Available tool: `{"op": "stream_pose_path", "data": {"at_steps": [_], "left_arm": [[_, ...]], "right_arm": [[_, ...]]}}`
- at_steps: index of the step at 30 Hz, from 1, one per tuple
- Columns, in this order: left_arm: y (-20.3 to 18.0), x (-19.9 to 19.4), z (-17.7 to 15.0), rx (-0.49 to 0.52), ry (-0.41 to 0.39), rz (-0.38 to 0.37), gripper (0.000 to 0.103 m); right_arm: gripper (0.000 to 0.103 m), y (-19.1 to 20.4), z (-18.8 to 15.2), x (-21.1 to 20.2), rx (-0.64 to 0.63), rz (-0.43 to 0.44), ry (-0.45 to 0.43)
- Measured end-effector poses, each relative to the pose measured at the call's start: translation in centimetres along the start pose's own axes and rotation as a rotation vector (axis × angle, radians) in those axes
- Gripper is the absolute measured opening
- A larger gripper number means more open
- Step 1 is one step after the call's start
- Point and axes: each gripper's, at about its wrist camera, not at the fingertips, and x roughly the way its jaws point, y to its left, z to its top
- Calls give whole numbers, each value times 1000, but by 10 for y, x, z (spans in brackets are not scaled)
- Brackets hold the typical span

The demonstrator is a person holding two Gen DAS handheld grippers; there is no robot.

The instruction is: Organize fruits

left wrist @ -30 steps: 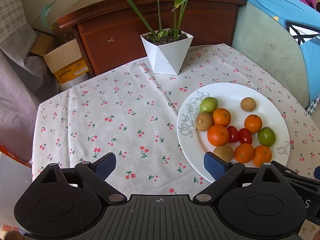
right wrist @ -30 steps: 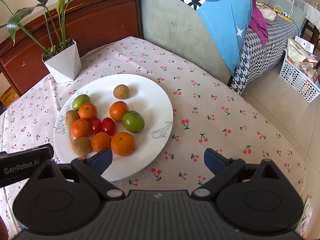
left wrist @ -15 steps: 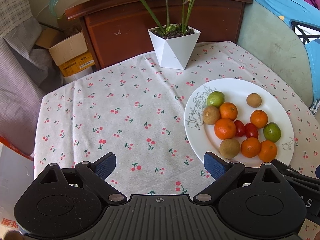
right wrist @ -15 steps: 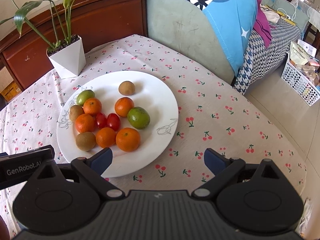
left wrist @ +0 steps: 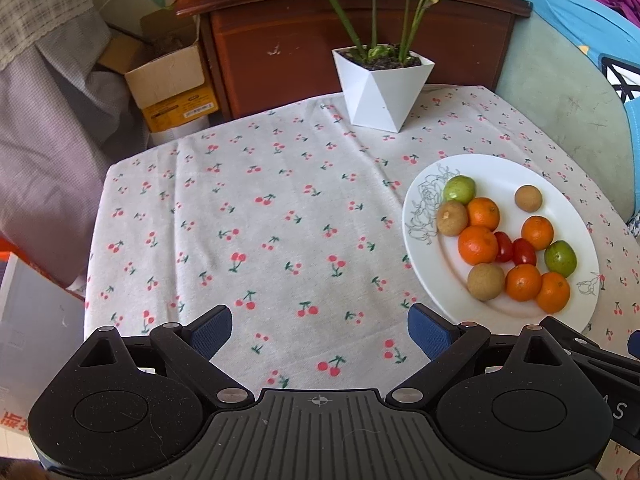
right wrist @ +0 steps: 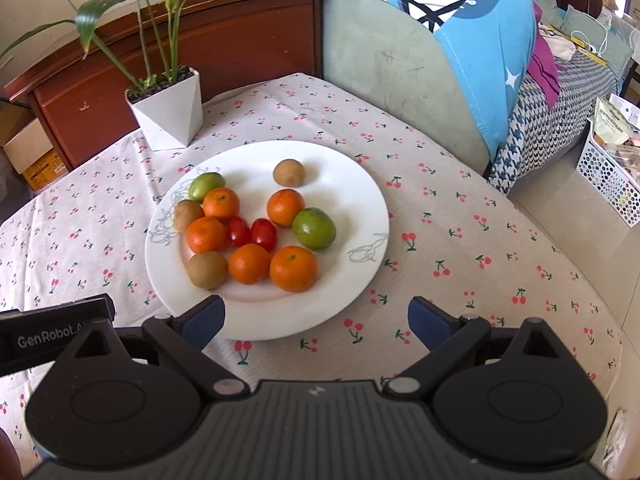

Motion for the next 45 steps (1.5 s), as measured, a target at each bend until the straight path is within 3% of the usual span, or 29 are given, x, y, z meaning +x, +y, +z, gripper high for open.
{"op": "stream_pose_path", "data": {"at_steps": [18,30,35,45], "left_arm": [[55,-10,-29,-83,23,14,96],[90,-8,-32,-145,20,37,96],[98,-5,-34,-159,30,44,96],[102,-2,-33,-171,38,40,96]], "right_arm": [[98,33,-45,-19,-54,131,-42],[98,77,-86,-21,-249,321,-72],[100,86,-94,-8,-299,341,-92],[102,91,-102,4,-366,334,-218]]}}
